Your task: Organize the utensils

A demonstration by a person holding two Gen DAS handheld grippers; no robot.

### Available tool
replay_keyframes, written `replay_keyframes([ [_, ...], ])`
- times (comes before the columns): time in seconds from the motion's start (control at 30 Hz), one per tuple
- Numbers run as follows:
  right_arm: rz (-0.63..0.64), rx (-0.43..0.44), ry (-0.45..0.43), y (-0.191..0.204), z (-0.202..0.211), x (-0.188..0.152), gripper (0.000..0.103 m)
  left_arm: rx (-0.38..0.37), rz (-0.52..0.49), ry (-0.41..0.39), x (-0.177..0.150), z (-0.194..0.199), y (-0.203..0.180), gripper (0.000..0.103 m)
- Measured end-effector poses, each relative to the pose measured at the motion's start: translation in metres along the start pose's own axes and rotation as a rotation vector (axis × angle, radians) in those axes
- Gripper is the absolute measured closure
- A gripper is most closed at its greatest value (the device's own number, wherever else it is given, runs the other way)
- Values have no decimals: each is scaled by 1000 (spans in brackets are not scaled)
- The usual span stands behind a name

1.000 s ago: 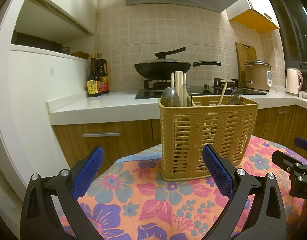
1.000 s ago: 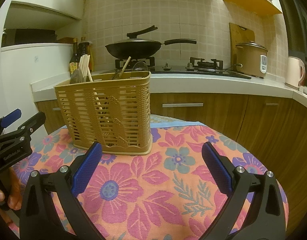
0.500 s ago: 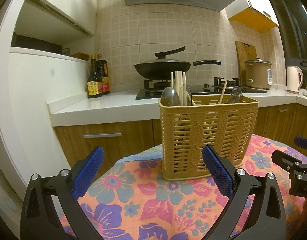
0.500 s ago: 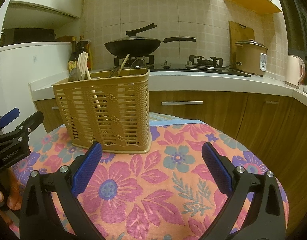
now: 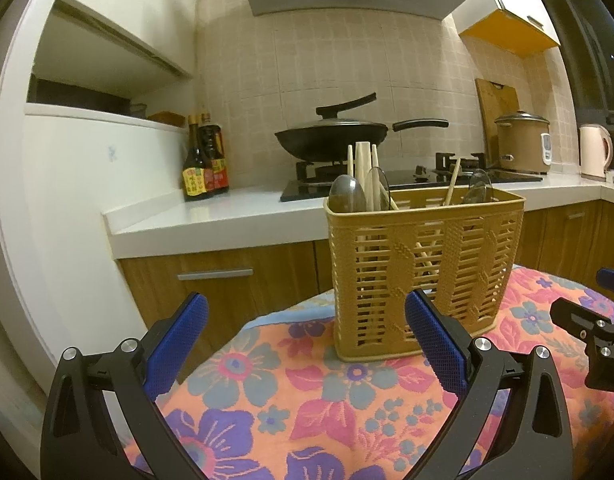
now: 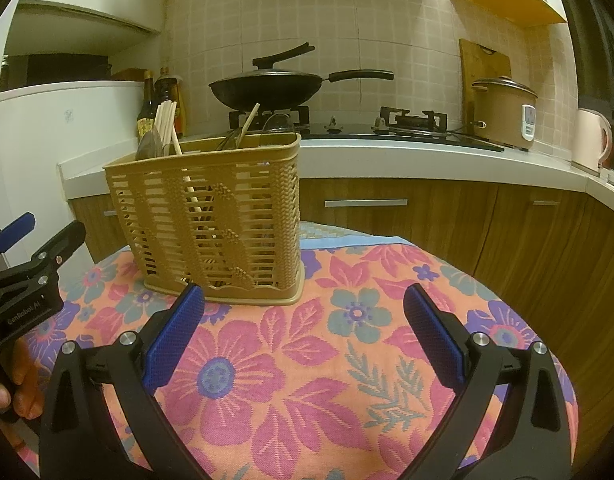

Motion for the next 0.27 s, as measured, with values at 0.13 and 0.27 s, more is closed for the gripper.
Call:
replay_keyframes([
  [0.13, 0, -1, 0, 0, 0, 0, 8, -29, 27, 37, -1, -5, 1, 7],
  [0.27, -3, -1, 1, 0, 0, 0, 8, -36, 22, 50, -3, -8, 0, 7],
])
Point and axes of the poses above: each gripper's, at about its wrist camera, not at the fingertips, and z roughly against the way its jaws point, y to its left, x to its top, the point moved 8 cm from there along -z, roughly the way its jaws point, and after that the axes turned 1 degree about -x, right-handed, at the moved point
